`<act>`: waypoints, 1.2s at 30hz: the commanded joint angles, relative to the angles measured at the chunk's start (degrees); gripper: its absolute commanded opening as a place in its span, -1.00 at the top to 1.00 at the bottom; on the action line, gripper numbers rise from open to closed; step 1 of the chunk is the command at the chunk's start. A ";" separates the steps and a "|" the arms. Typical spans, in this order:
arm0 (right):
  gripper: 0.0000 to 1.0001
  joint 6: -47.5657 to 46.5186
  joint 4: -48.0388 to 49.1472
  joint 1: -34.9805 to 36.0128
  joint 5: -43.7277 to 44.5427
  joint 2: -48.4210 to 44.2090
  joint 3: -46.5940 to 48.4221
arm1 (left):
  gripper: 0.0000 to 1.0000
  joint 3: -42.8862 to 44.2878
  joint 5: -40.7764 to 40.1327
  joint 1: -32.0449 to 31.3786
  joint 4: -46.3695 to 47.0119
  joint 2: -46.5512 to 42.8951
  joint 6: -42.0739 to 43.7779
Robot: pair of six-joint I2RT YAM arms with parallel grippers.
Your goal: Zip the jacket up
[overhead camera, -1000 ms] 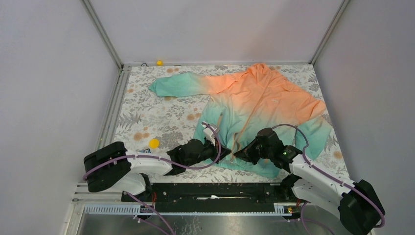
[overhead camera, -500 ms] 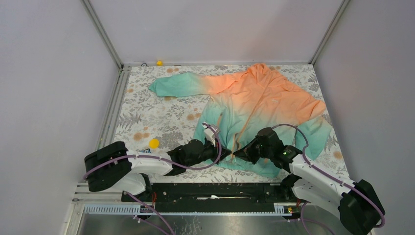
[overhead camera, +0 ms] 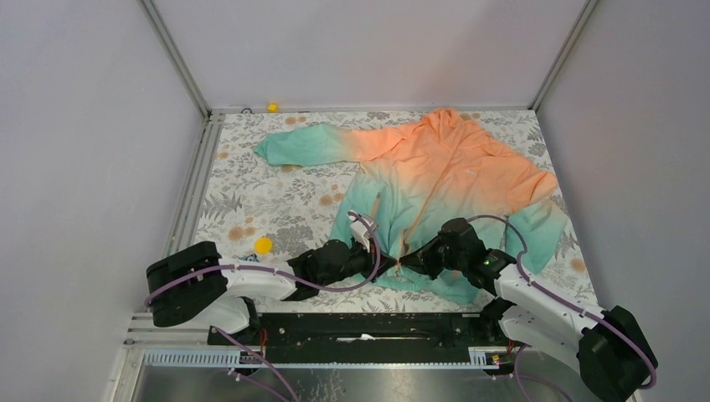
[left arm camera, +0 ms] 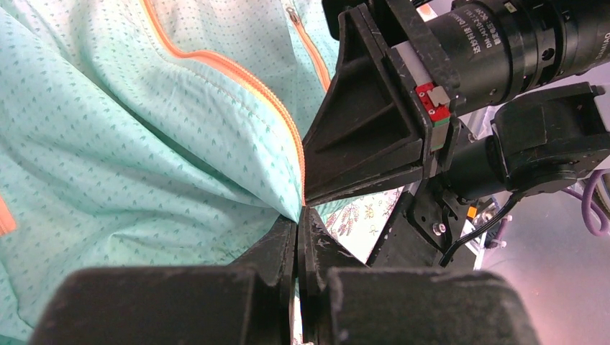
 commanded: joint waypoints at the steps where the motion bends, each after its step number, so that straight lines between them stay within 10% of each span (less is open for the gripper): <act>1: 1.00 3.74 3.97 -0.98 -2.28 0.09 -0.45 | 1.00 1.11 0.27 -0.68 3.36 0.57 0.86; 14: 1.00 14.09 4.67 -1.61 -4.63 -5.54 -4.26 | 1.00 2.42 -1.05 -1.22 0.41 -0.60 1.97; 25: 1.00 12.43 5.27 -2.04 -3.63 -3.88 -4.16 | -0.22 3.65 5.56 1.45 -5.25 -2.43 -10.90; 36: 1.00 11.78 5.27 -2.28 -3.54 -2.92 -3.73 | -0.43 0.28 11.71 4.41 -7.00 -3.69 -23.77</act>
